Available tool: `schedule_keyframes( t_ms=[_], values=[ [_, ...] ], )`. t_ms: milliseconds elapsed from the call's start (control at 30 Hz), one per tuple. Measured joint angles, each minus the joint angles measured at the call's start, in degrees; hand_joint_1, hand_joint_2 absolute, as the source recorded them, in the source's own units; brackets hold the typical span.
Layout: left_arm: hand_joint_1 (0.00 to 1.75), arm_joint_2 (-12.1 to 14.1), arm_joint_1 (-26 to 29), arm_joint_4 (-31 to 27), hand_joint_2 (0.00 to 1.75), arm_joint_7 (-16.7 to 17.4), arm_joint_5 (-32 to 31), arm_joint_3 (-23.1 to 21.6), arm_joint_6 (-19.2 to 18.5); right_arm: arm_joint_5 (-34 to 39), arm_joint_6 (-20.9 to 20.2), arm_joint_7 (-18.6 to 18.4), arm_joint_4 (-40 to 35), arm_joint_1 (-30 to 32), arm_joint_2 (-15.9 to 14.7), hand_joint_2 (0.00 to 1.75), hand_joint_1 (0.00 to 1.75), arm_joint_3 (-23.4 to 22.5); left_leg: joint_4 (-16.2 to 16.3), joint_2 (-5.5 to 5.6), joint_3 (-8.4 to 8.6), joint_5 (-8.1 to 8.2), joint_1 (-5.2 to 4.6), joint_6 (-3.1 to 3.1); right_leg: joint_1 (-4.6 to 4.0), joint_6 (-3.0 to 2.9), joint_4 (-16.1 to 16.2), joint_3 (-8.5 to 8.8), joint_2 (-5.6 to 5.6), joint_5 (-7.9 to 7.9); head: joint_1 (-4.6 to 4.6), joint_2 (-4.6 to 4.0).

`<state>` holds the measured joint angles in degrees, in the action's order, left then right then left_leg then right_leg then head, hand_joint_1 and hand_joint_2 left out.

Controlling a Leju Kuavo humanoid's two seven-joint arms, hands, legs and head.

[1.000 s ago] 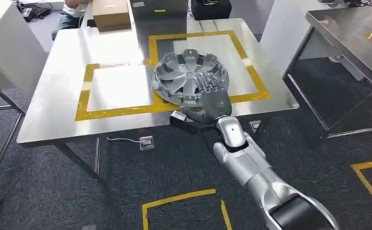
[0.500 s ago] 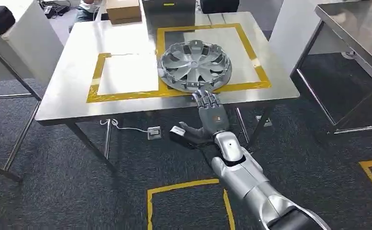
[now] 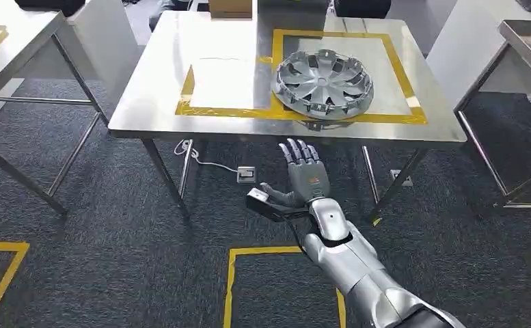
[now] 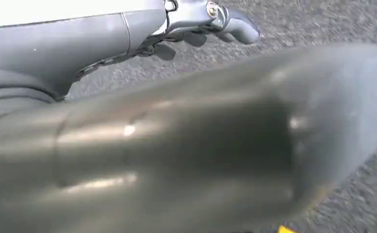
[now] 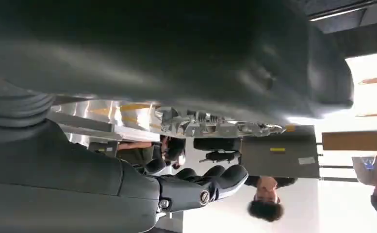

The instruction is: Take the parts from the cabinet and place them on the table.

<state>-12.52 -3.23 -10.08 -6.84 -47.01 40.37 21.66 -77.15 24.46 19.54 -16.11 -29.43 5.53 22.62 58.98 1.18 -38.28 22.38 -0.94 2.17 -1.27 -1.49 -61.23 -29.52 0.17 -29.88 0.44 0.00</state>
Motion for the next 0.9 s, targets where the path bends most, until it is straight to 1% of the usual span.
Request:
schedule_keyframes(
  t_ms=[33, 67, 100, 133, 167, 200, 233, 267, 300, 333, 367, 400, 433, 467, 500, 533, 567, 600, 633, 667, 700, 733, 767, 800, 833, 867, 900],
  values=[
    [0.00, 0.0, 0.0, 0.0, 0.00, 0.0, 0.0, 0.0, 0.0, 0.0, 0.0, 0.0, 0.0, -0.1, 0.0, 0.00, 0.00, 0.0, 0.0, 0.02, -0.39, -0.57, -0.14, -0.36, 0.01, -0.53, 4.1, 2.06, -0.09, -2.15, -0.07, 0.00],
    [0.00, 0.0, 0.1, 0.0, 0.00, 0.0, 0.0, 0.0, 0.0, 0.0, 0.1, 0.0, 0.0, 0.0, 0.2, 0.00, 0.00, 0.0, -0.6, -0.02, -0.15, -1.18, 0.30, -0.79, -0.27, 0.11, 3.7, 1.66, -0.19, -0.92, 0.02, 0.00],
    [0.00, 0.1, 0.1, 0.0, 0.00, 0.0, 0.0, 0.0, 0.0, 0.0, 0.1, 0.0, 0.0, -0.1, 0.2, 0.00, 0.00, 0.0, -0.8, 0.02, -0.19, -1.75, 0.63, -1.16, -0.46, -0.48, 4.2, 1.61, -0.04, -0.64, 0.41, 0.00],
    [0.00, 0.1, 0.1, 0.0, 0.00, 0.1, 0.0, 0.0, 0.0, 0.0, 0.1, 0.0, 0.0, -0.3, 0.2, 0.00, 0.00, 0.0, -1.2, 0.02, -0.27, -2.45, 0.71, -1.43, -0.60, -0.69, 4.2, 1.30, -0.07, -0.18, 0.46, 0.00],
    [0.00, 0.2, 0.2, 0.1, 0.00, 0.2, 0.0, 0.0, 0.0, 0.0, 0.2, 0.0, 0.0, -0.2, 0.3, 0.00, 0.00, -0.1, -1.5, 0.10, -0.43, -3.04, 0.39, -1.84, -0.31, -1.05, 5.1, 1.16, -0.13, 0.93, 0.46, 0.00],
    [0.00, 0.4, 0.3, 0.1, 0.00, 0.5, 0.0, 0.0, 0.0, 0.0, 0.2, 0.0, 0.0, -0.4, 0.5, 0.00, 0.00, -0.1, -0.9, -0.17, -0.77, -1.54, 0.55, -2.05, 0.06, -0.93, 5.6, 0.79, -0.49, 1.95, 0.48, 0.00],
    [0.00, 0.4, 0.3, 0.1, 0.00, 0.6, 0.0, 0.0, 0.0, 0.2, 0.2, 0.0, 0.0, -0.4, 0.7, 0.00, 0.00, -0.1, 1.4, -0.25, -1.66, 2.03, 0.58, -2.41, 0.23, -1.27, 5.7, -0.03, -0.39, 2.69, 0.33, 0.00],
    [0.00, 0.4, 0.2, 0.1, 0.00, 0.8, 0.0, 0.0, 0.0, 0.4, 0.2, 0.0, 0.0, -0.4, 0.8, 0.00, 0.00, -0.2, 5.3, -0.34, -2.89, 5.78, 0.82, -2.90, 0.38, -1.13, 5.6, -0.92, -0.43, 3.38, 0.09, 0.00],
    [0.00, 0.5, 0.1, 0.0, 0.00, 1.0, -0.1, 0.0, 0.0, 0.5, 0.2, -0.2, 0.0, -0.3, 0.9, 0.00, 0.00, -0.4, 10.0, -0.45, -3.93, 8.76, 1.06, -3.36, 0.42, -1.06, 5.5, -1.89, -0.50, 4.07, 0.09, 0.00],
    [0.00, 0.7, 0.1, 0.0, 0.00, 1.1, -0.2, 0.0, 0.0, 0.5, 0.2, -0.5, 0.0, -0.2, 0.9, 0.00, 0.00, -0.5, 14.1, -0.55, -4.64, 10.38, 1.28, -3.75, 0.50, -0.94, 5.3, -2.86, -0.69, 4.68, 0.09, 0.00],
    [0.00, 0.7, 0.2, 0.0, 0.00, 1.2, -0.2, 0.0, 0.0, 0.5, 0.2, -0.6, 0.0, -0.1, 0.9, 0.00, 0.00, -0.5, 16.7, -0.65, -4.52, 10.10, 1.54, -4.12, 0.61, -0.75, 5.1, -3.86, -0.82, 5.31, 0.07, 0.00],
    [0.00, 0.8, 0.2, 0.0, 0.00, 1.5, -0.2, 0.0, 0.0, 0.6, 0.2, -0.6, 0.0, 0.0, 0.9, 0.00, 0.00, -0.5, 16.8, -0.73, -3.39, 8.52, 1.76, -4.41, 0.77, -0.52, 4.9, -4.82, -0.99, 5.88, 0.09, 0.00],
    [0.00, 0.8, 0.2, 0.0, 0.00, 1.6, -0.3, 0.0, 0.1, 0.7, 0.2, -0.7, 0.0, 0.2, 0.9, 0.00, 0.00, -0.5, 14.8, -0.85, -1.13, 6.27, 1.99, -4.72, 1.01, -0.17, 4.6, -5.86, -1.04, 6.33, 0.09, 0.00],
    [0.00, 1.0, 0.2, 0.0, 0.00, 1.6, -0.6, 0.0, 0.5, 0.8, 0.1, -0.7, 0.0, 0.2, 0.9, 0.00, 0.00, -0.6, 10.8, -0.93, 2.12, 4.39, 2.21, -5.00, 1.30, 0.27, 4.2, -6.83, -1.08, 6.67, 0.09, 0.00],
    [0.00, 0.9, 0.1, -0.1, 0.00, 1.8, -1.0, 0.0, 0.8, 1.0, -0.1, -0.9, 0.0, 0.2, 0.9, 0.00, 0.00, -0.7, 5.8, -0.99, 5.88, 4.86, 2.52, -5.34, 1.40, 0.71, 3.5, -7.62, -1.09, 6.98, 0.07, 0.00],
    [0.00, 0.9, 0.0, -0.1, 1.75, 2.3, -1.4, 0.0, 1.0, 1.1, -0.2, -1.0, 0.0, 0.2, 0.9, 0.00, 0.00, -1.0, 1.5, -0.94, 9.17, 8.07, 2.18, -5.66, 1.35, 1.10, 3.2, -8.29, -1.10, 7.25, -0.22, 0.00],
    [0.00, 0.9, 0.0, -0.1, 1.75, 2.7, -1.8, -0.2, 1.2, 1.2, -0.3, -1.1, 0.0, 0.3, 0.9, 0.00, 0.00, -1.3, -0.4, -0.77, 9.78, 8.92, 1.85, -4.01, 1.18, 1.34, 3.0, -8.42, -1.19, 7.48, 0.00, 0.00],
    [0.00, 1.0, 0.1, -0.1, 1.75, 3.1, -2.2, -0.2, 1.4, 1.5, -0.3, -1.4, 0.0, 0.4, 0.9, 0.00, 0.00, -1.4, -0.5, -0.95, 8.98, 8.77, 1.94, -3.66, 1.18, 1.68, 2.9, -8.39, -1.19, 8.02, 0.22, 0.00],
    [0.00, 1.1, 0.1, -0.1, 1.75, 3.8, -2.4, -0.3, 1.4, 1.6, -0.2, -1.7, 0.0, 0.5, 0.9, 1.75, 0.00, -1.5, -0.2, -0.91, 8.75, 8.61, 1.64, -3.21, 1.34, 1.99, 3.2, -8.38, -1.17, 8.43, 0.18, 0.00],
    [0.00, 1.2, 0.2, -0.1, 1.75, 4.8, -2.7, -0.3, 1.2, 1.9, -0.2, -1.9, 0.0, 0.7, 0.9, 1.75, 0.00, -1.7, -0.3, -0.93, 8.56, 8.20, 1.62, -2.44, 1.43, 2.43, 3.3, -8.43, -1.18, 8.78, 0.13, 0.00],
    [0.00, 1.2, 0.1, -0.1, 1.75, 5.6, -2.9, -0.3, 0.9, 2.3, -0.2, -1.9, 0.0, 1.0, 0.9, 1.75, 0.00, -2.0, -0.5, -1.14, 8.84, 7.71, 1.84, -1.69, 1.63, 2.71, 2.8, -8.74, -0.98, 8.20, 0.18, 0.00],
    [0.00, 1.4, 0.1, -0.1, 1.75, 6.3, -3.1, -0.3, 0.5, 2.5, -0.4, -1.9, 0.0, 1.1, 0.9, 1.75, 0.00, -2.3, -0.5, -1.15, 8.29, 7.30, 1.84, -1.22, 1.66, 2.96, 0.6, -9.82, -0.79, 5.83, 0.24, 0.00],
    [0.00, 1.4, 0.1, -0.1, 1.75, 6.6, -3.3, -0.4, 0.5, 2.7, -0.6, -1.9, 0.0, 1.2, 0.9, 1.75, 0.00, -2.5, -0.4, -1.15, 7.81, 6.92, 1.82, -1.07, 1.68, 3.23, -3.6, -11.49, -0.64, 3.12, 0.37, 0.00],
    [0.00, 1.4, 0.2, -0.1, 1.75, 6.8, -3.3, -0.4, 0.5, 2.9, -0.8, -1.9, 0.1, 1.3, 0.9, 1.75, 0.00, -2.8, -0.4, -1.15, 7.28, 6.60, 1.74, -0.98, 1.68, 3.42, -9.0, -13.65, -0.61, 0.42, 0.37, 0.00],
    [0.00, 1.4, 0.2, -0.1, 1.75, 7.1, -3.3, -0.5, 0.5, 3.0, -1.0, -1.9, 0.1, 1.5, 0.9, 1.75, 0.00, -2.9, -0.3, -1.13, 6.81, 6.35, 1.66, -0.96, 1.68, 3.46, -13.7, -15.38, -0.59, -1.53, 0.37, 0.00],
    [0.00, 1.5, 0.2, -0.1, 1.75, 7.1, -3.3, -0.5, 0.4, 3.2, -1.5, -1.8, 0.1, 1.8, 0.9, 1.75, 0.00, -3.1, -0.2, -1.16, 6.49, 6.18, 1.56, -0.94, 1.67, 3.37, -16.0, -15.94, -0.59, -2.13, 0.37, 0.00],
    [0.00, 1.7, 0.3, -0.2, 1.75, 7.3, -3.2, -0.8, 0.3, 3.7, -2.3, -1.8, 0.3, 2.4, 0.9, 1.75, 0.00, -3.4, -0.2, -1.15, 6.36, 6.09, 1.49, -1.00, 1.65, 3.18, -15.1, -14.97, -0.56, -1.45, 0.37, 0.00]
  ],
)
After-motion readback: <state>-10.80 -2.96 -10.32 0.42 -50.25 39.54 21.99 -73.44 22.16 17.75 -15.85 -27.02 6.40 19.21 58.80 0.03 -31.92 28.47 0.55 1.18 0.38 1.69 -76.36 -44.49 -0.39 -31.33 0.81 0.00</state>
